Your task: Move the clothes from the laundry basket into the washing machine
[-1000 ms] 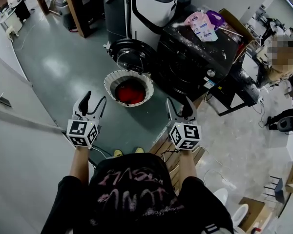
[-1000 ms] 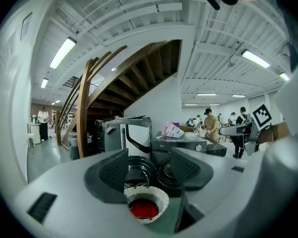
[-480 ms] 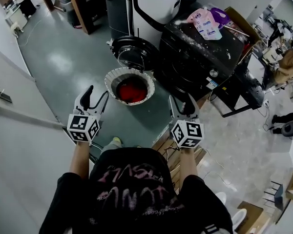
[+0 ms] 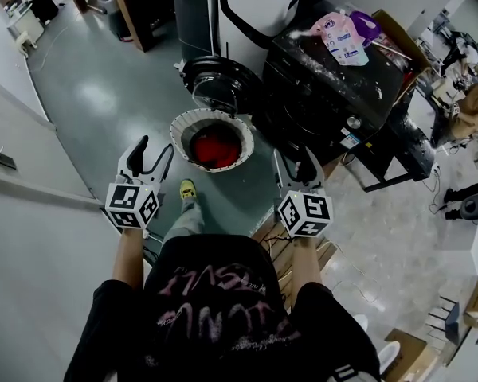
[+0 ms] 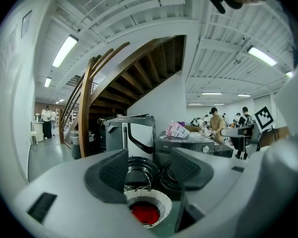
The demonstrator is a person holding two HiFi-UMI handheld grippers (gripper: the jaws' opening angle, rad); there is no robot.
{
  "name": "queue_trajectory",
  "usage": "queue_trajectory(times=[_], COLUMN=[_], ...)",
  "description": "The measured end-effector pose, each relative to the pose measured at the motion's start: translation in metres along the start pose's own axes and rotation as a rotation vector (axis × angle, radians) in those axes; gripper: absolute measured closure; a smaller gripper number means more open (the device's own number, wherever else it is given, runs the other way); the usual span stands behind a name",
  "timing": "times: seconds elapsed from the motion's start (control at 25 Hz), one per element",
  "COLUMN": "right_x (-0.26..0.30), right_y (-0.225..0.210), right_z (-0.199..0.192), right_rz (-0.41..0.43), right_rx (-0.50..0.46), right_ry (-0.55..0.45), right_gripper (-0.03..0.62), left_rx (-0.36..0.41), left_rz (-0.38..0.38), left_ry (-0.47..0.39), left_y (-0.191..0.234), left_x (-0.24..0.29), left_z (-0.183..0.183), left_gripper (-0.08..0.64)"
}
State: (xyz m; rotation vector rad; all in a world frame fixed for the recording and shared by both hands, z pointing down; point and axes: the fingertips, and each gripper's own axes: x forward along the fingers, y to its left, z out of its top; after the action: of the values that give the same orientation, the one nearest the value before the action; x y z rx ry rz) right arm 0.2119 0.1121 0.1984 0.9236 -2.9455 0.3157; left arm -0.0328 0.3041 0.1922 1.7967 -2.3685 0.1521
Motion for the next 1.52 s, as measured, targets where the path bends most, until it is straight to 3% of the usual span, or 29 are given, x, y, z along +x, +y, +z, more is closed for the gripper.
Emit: queue_trajectory(times=[0.64,1.12,1.52], right_x=[0.134,0.238,0.279], right_y=[0.022,0.053,0.047], right_z=[0.009,0.012,0.009], right_rz=[-0.041,-0.083,-0.186], right_rx=[-0.021,-0.047,-0.027], right_ry=[0.055,0.133,0.159], right_gripper=[0.322,0.322,0.322], left_rx=[-0.005,-0.07,-0.076], left_rz=[-0.098,-0.174,-0.276], left_ry=[0.055,0.116,0.151], left_y=[0.094,0.175,0.206], left_x=[0.111,0.181,0.239], left_z=[0.003,-0.007,-0.007], left_gripper=[0.295,0.293,0.293])
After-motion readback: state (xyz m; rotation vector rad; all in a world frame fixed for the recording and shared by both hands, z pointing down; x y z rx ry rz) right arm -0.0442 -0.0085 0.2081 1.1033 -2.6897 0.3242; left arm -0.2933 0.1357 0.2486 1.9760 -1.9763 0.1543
